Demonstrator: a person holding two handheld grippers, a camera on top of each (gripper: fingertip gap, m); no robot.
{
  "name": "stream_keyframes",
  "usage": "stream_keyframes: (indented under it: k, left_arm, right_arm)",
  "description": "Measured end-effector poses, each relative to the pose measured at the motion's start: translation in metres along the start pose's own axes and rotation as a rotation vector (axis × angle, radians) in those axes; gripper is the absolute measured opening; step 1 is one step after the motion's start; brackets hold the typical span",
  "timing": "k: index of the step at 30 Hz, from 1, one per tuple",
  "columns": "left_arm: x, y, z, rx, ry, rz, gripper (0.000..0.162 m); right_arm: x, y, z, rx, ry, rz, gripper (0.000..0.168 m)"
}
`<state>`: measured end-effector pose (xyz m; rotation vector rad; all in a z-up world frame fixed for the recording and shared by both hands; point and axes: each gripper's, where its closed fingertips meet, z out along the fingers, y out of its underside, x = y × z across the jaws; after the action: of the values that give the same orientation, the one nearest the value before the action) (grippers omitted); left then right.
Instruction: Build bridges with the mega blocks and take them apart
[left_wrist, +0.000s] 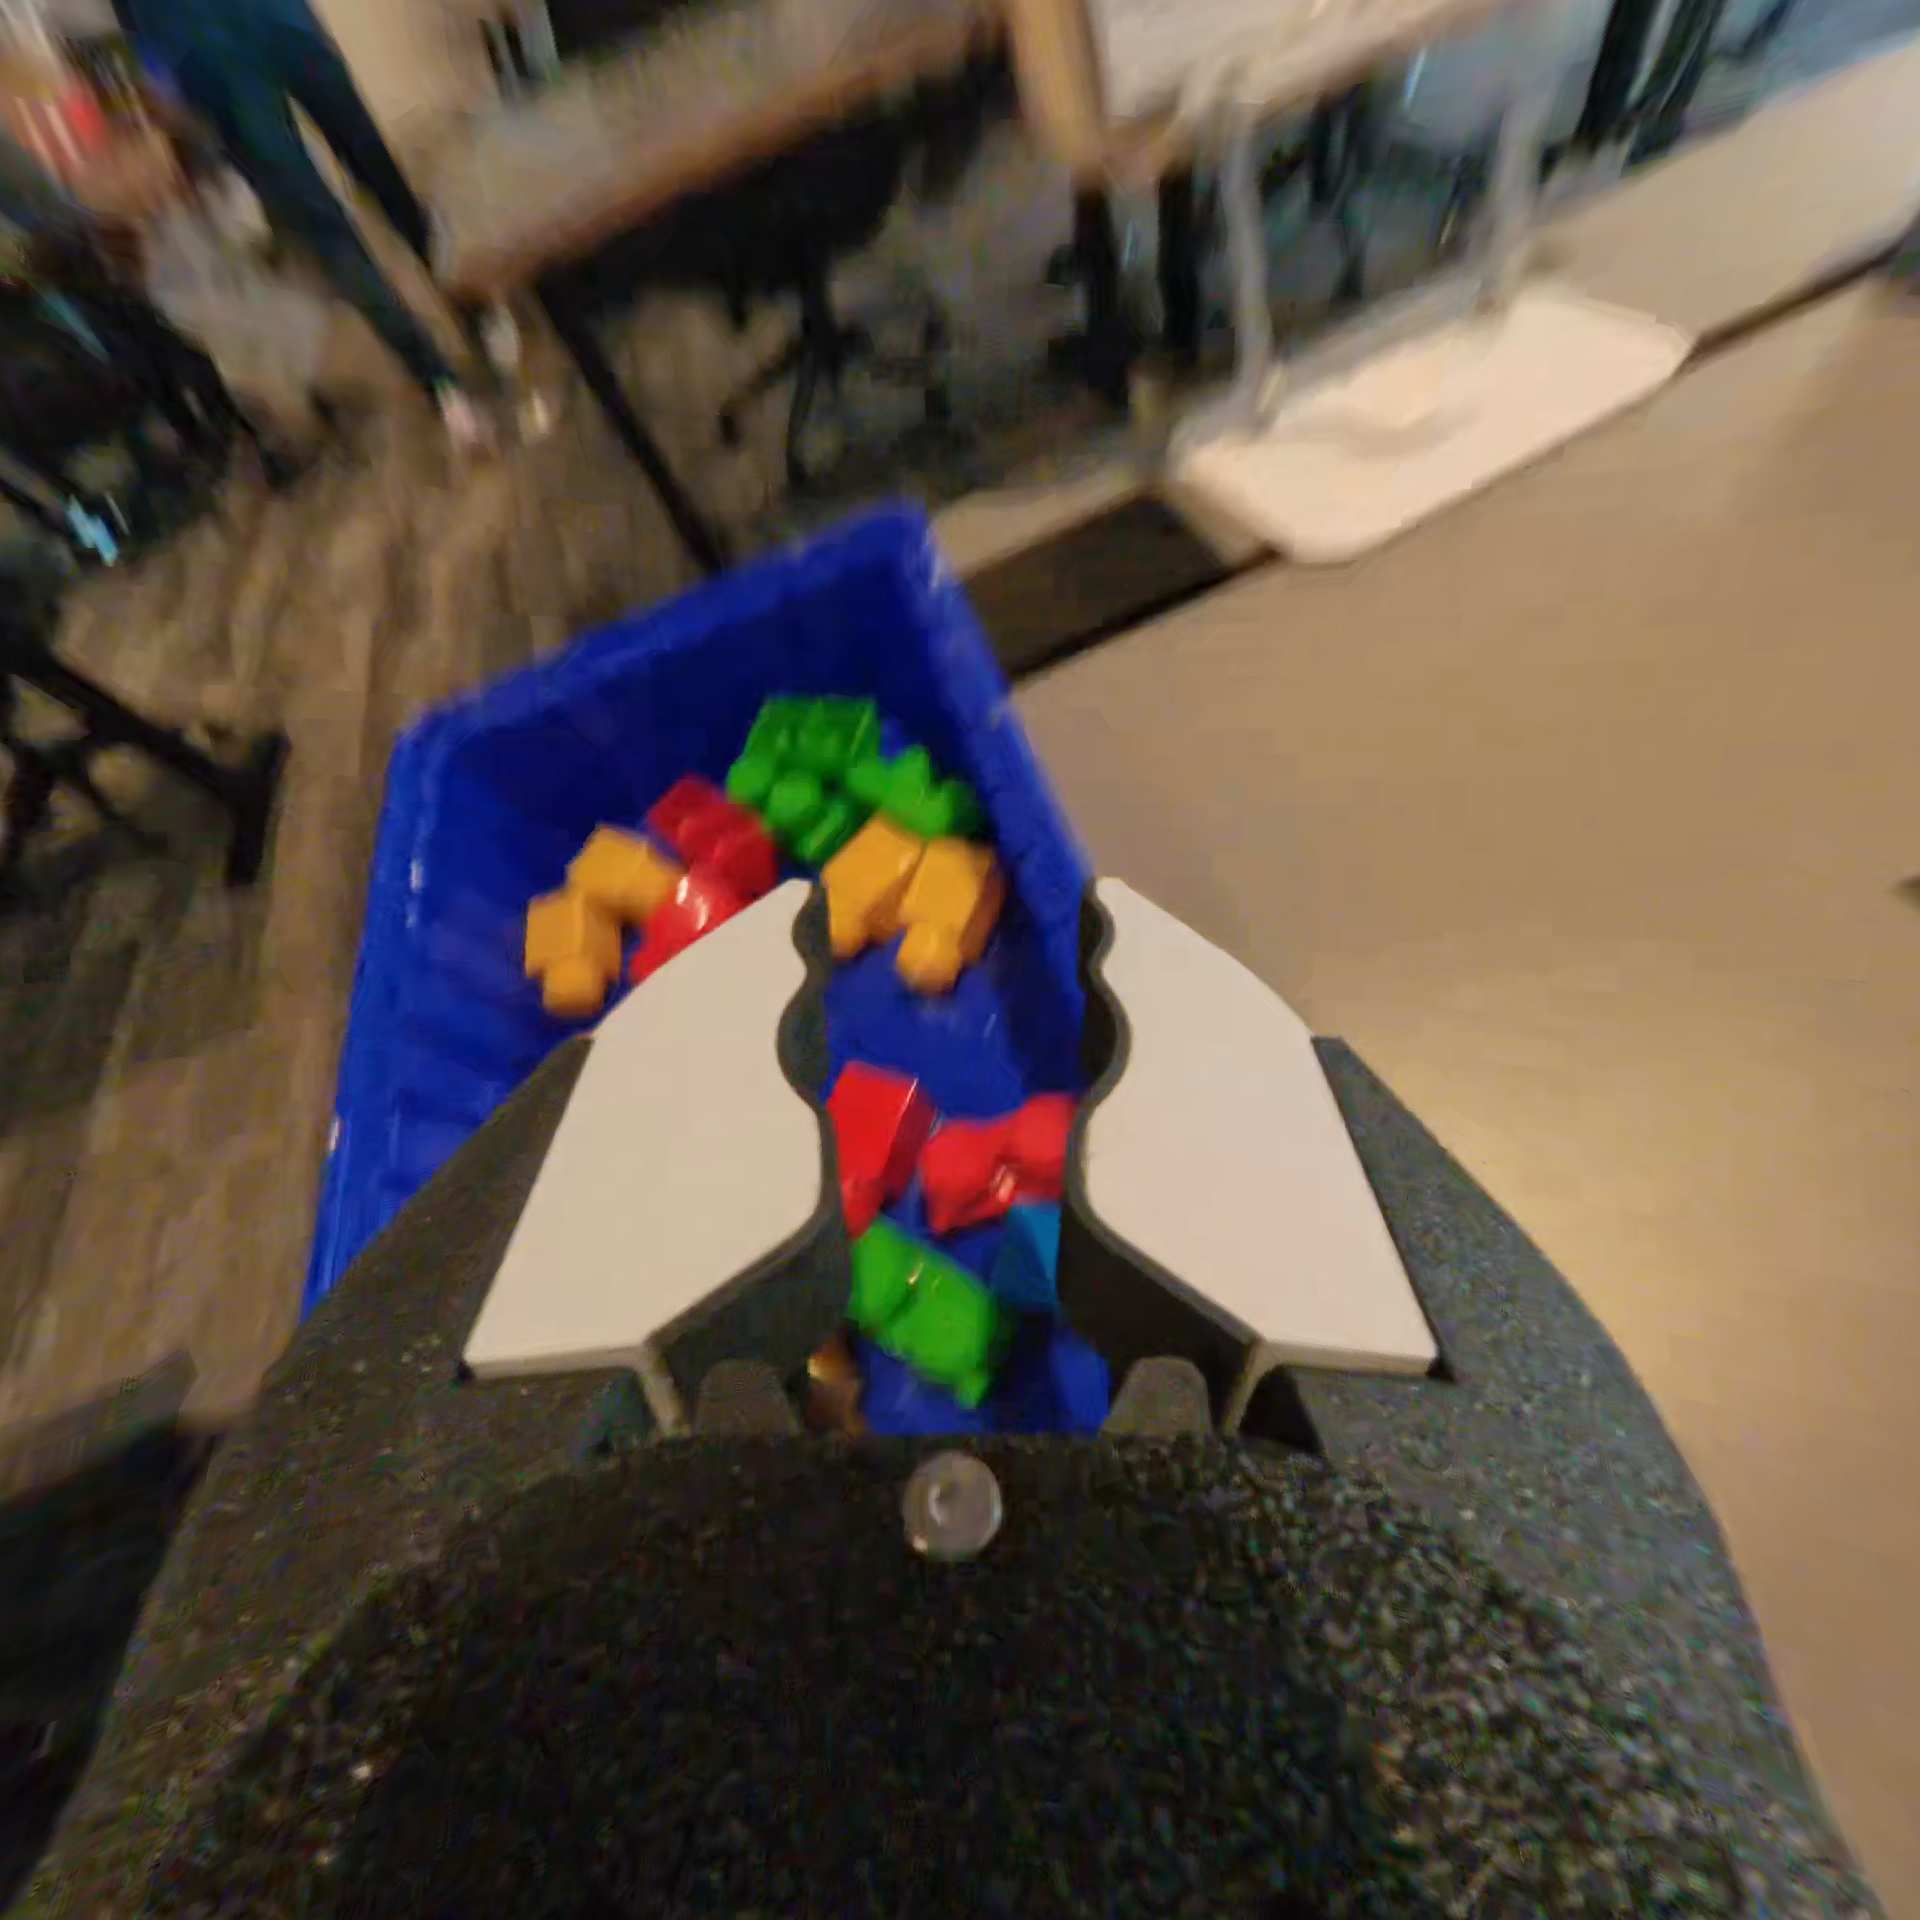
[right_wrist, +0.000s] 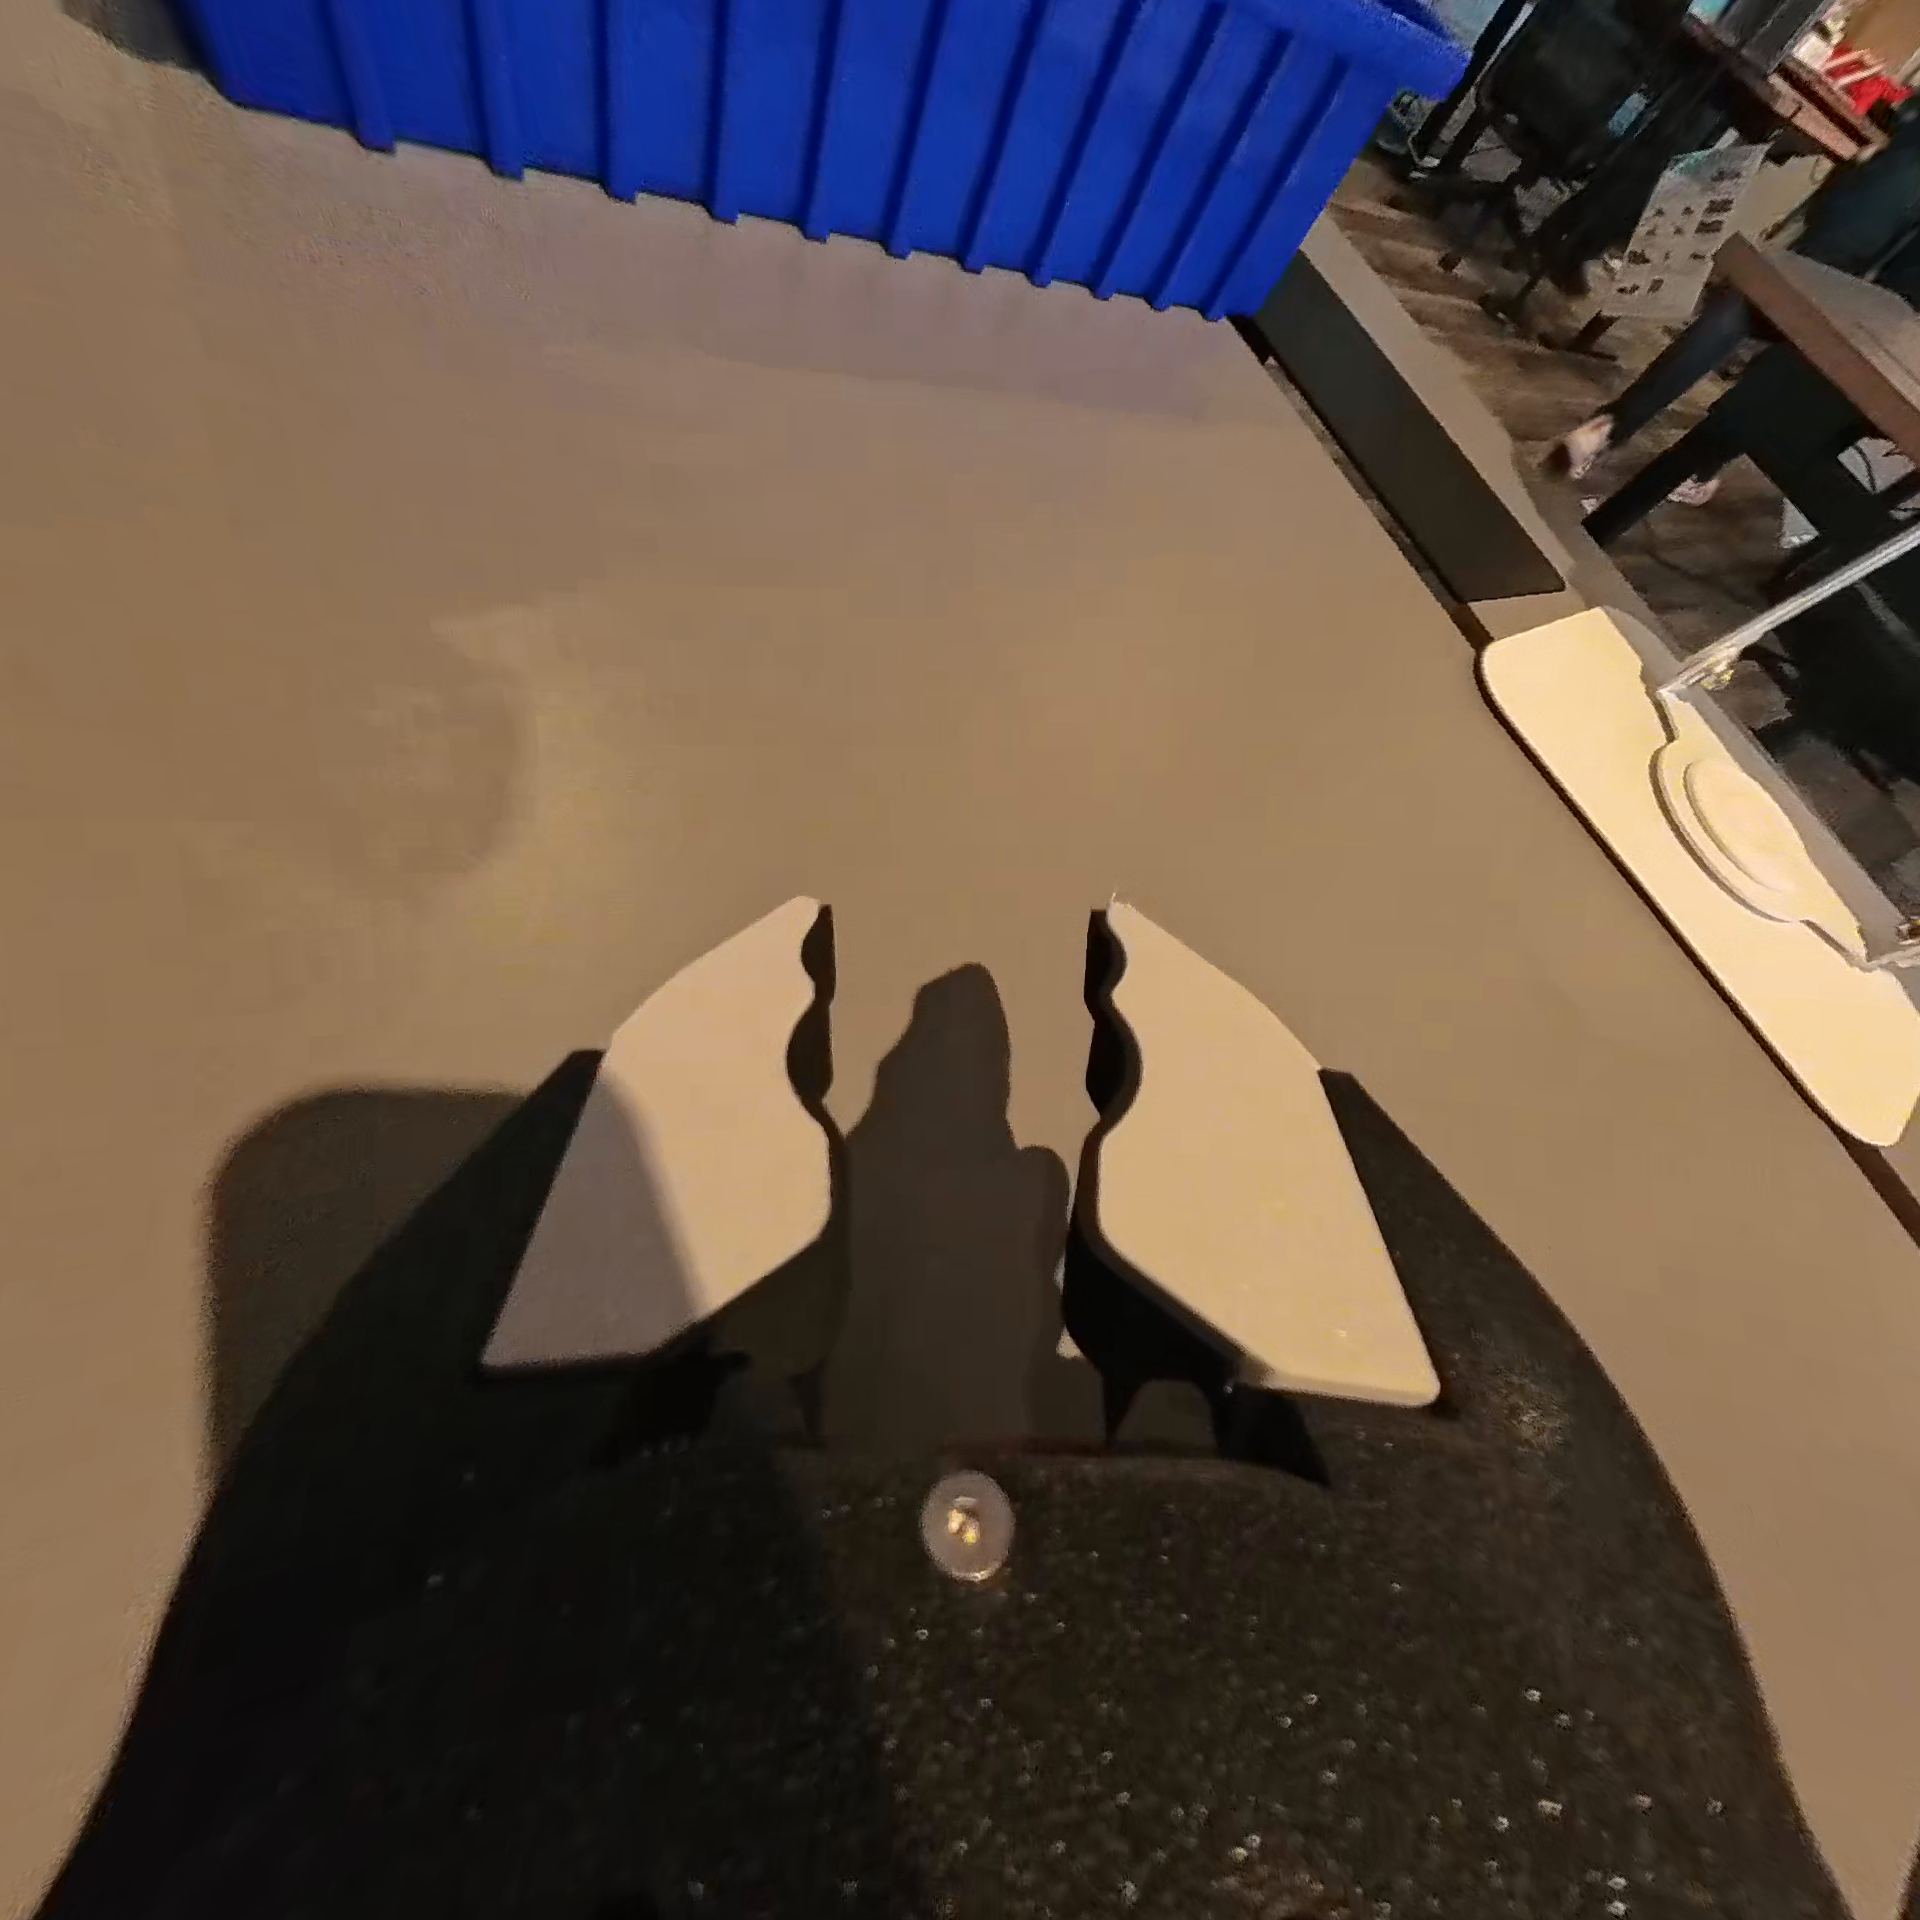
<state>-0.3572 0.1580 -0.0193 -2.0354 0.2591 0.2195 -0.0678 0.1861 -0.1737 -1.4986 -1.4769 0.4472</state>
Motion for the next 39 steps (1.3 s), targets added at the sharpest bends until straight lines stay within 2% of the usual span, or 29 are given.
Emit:
stream_keyframes:
  k: [5, 8, 11, 17, 20, 23, 27, 30, 36, 39]
  left_arm:
    - [-0.024, 0.088, 0.046, -0.505, 0.181, -0.071, 0.043]
    - [-0.023, 0.115, 0.067, -0.653, 0.249, -0.103, 0.043]
    - [-0.017, 0.121, 0.077, -0.691, 0.302, -0.095, 0.044]
    - [-0.023, 0.141, 0.091, -0.808, 0.262, -0.001, 0.04]
    - [-0.035, 0.142, 0.097, -0.814, 0.195, 0.059, 0.028]
    - [-0.034, 0.143, 0.096, -0.825, 0.209, 0.095, 0.028]
    - [-0.036, 0.146, 0.092, -0.856, 0.218, 0.198, 0.038]
    - [-0.038, 0.146, 0.096, -0.837, 0.214, 0.221, 0.036]
    - [-0.044, 0.148, 0.093, -0.898, 0.193, 0.229, 0.041]
    - [-0.043, 0.153, 0.093, -0.934, 0.155, 0.129, 0.05]
  right_arm:
    - [-0.002, 0.001, 0.001, -0.011, -0.006, -0.011, 0.047]
    - [-0.002, 0.002, 0.0, -0.01, -0.006, -0.014, 0.047]
    - [-0.003, 0.002, -0.001, -0.011, -0.013, -0.008, 0.047]
    - [-0.006, 0.003, -0.001, -0.013, -0.04, -0.004, 0.047]
    - [-0.007, 0.003, -0.001, -0.014, -0.047, -0.011, 0.046]
    - [-0.007, 0.003, -0.001, -0.015, -0.047, -0.013, 0.046]
    - [-0.008, 0.003, -0.001, -0.015, -0.05, -0.014, 0.046]
    - [-0.008, 0.003, -0.001, -0.018, -0.051, -0.021, 0.046]
    - [-0.009, 0.003, -0.001, -0.021, -0.05, -0.029, 0.046]
    - [-0.009, 0.003, -0.001, -0.021, -0.049, -0.029, 0.046]
